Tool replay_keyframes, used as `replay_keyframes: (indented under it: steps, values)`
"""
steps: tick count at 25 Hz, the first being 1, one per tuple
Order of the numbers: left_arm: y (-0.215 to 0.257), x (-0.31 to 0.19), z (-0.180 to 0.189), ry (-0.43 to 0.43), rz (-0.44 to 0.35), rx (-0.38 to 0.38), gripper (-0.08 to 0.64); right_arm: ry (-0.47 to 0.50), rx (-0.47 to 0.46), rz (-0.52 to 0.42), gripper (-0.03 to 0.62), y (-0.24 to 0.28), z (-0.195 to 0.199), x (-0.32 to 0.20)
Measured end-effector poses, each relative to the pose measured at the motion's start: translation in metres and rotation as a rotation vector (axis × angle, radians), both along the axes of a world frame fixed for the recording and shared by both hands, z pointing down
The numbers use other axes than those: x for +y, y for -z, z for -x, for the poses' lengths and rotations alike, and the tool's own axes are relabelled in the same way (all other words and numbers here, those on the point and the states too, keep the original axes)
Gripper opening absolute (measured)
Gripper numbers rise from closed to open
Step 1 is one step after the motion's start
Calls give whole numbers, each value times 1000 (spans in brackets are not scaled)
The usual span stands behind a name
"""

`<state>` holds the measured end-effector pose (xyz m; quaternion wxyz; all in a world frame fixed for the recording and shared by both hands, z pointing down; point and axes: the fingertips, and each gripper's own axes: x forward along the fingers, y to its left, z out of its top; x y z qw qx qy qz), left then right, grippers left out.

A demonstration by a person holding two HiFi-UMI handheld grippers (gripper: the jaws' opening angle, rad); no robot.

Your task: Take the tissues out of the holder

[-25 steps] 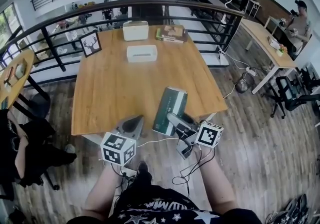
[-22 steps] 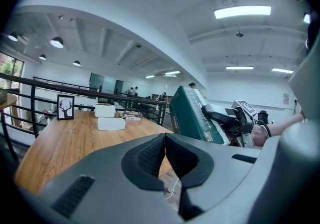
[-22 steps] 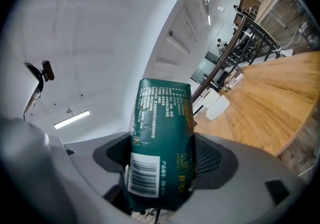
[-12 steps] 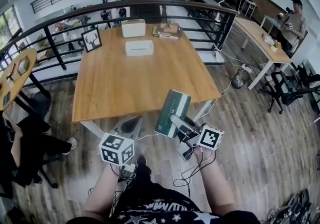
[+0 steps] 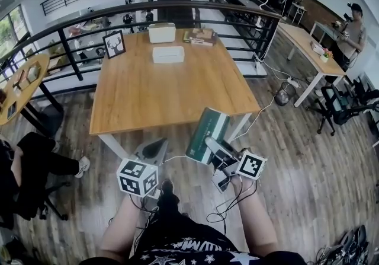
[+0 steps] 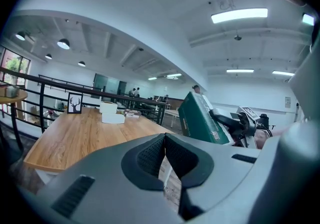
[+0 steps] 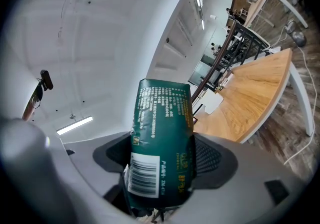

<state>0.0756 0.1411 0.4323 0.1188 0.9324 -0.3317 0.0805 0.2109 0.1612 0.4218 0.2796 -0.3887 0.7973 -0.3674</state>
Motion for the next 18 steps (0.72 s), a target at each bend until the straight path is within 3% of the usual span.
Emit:
replay_keyframes:
  steps: [6, 11, 18]
  values:
    - [3, 16, 0, 6, -10, 3, 12, 21, 12, -20, 364, 1, 2, 17]
    - [4, 25, -2, 14, -13, 2, 12, -1, -35, -14, 364, 2, -10, 23]
    - [3, 26, 0, 34, -7, 21, 12, 0, 2, -4, 364, -2, -12, 31]
